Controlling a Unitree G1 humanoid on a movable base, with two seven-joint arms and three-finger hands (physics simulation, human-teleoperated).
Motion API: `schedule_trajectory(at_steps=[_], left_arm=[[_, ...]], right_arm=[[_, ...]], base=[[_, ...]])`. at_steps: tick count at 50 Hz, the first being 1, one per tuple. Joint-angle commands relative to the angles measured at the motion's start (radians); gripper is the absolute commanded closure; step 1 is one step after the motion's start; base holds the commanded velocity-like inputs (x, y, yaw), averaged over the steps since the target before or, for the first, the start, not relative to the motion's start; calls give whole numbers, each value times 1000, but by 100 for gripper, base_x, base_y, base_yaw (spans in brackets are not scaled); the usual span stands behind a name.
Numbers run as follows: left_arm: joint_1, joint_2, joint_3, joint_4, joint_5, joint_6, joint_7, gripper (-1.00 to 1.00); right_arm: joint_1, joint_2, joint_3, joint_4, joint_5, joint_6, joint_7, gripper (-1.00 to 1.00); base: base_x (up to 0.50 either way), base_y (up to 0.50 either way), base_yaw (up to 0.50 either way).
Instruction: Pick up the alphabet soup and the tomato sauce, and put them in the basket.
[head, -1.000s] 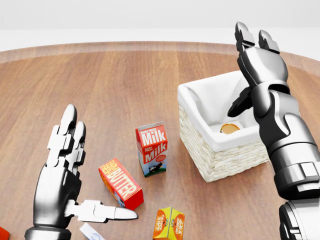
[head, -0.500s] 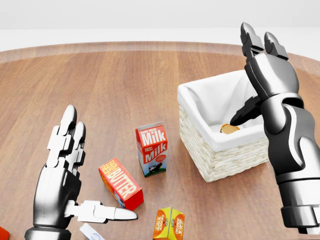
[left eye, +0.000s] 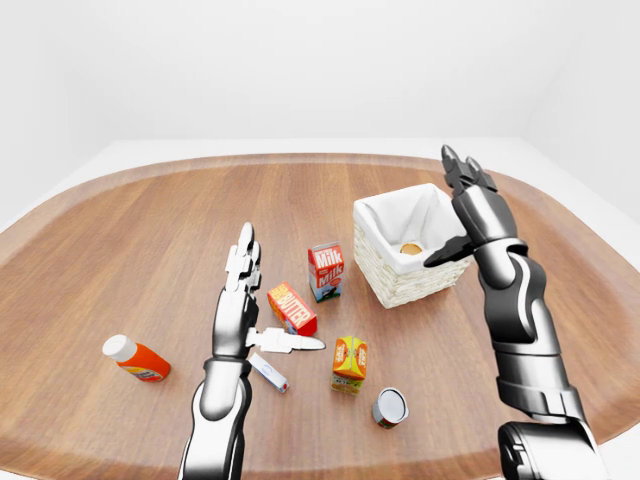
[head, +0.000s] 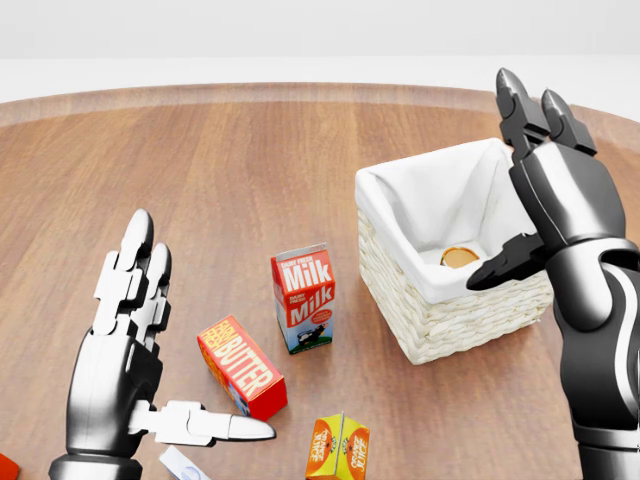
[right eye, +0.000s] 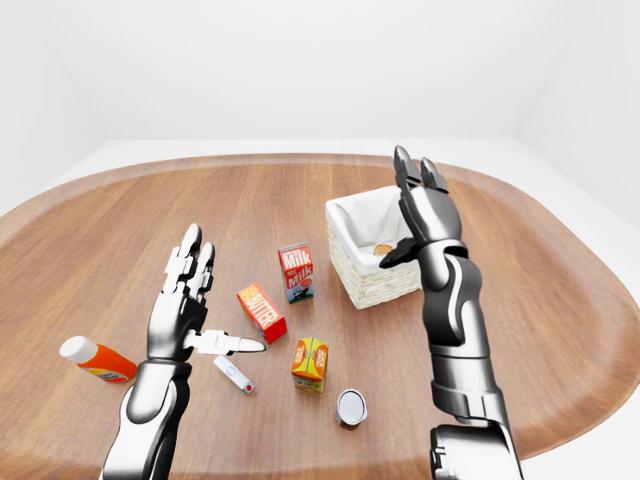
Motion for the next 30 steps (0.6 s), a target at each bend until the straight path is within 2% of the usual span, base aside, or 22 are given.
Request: schedule_trajectory(at_steps=[1,14,17,18,19,23,25,26,27,29,30], left_arm=[[3,5,-1,5,15,0,-2,-100],[3,5,-1,5,15,0,-2,-100],[3,6,-1,5,15,0,-2,-100],[3,5,-1,5,15,0,-2,-100],[3,5,-1,5,15,0,-2,-100],[3,6,-1,5,15,0,-2,-100],[3,6,-1,5,15,0,-2,-100],[3,5,-1,5,15,1,-2,-100],[3,6,-1,5,15,0,-2,-100],[3,6,-1,5,15,0,-2,-100],[3,5,-1,5,15,0,-2,-100]], right_arm=[[98,22,-24,-154,17,0,42,-100],[215,68,-32,-273,34,0,57,-100],[253,84,-29,-268,47,-27,34,-100],[251,85,-32,-292,49,-9,58,-100],[270,89,-30,-278,51,-32,35,-100],[273,92,-39,-308,65,-13,62,-100],[285,95,-42,-314,74,-17,58,-100],[300,98,-40,-296,76,-40,33,-100],[306,101,-41,-295,79,-44,29,-100],[320,109,-43,-328,90,-28,53,-100],[334,112,-40,-305,93,-53,28,-100]], base=[[0,0,0],[0,0,0],[0,0,0],[0,0,0],[0,0,0],[0,0,0],[0,0,0],[0,0,0],[0,0,0],[0,0,0],[0,0,0]])
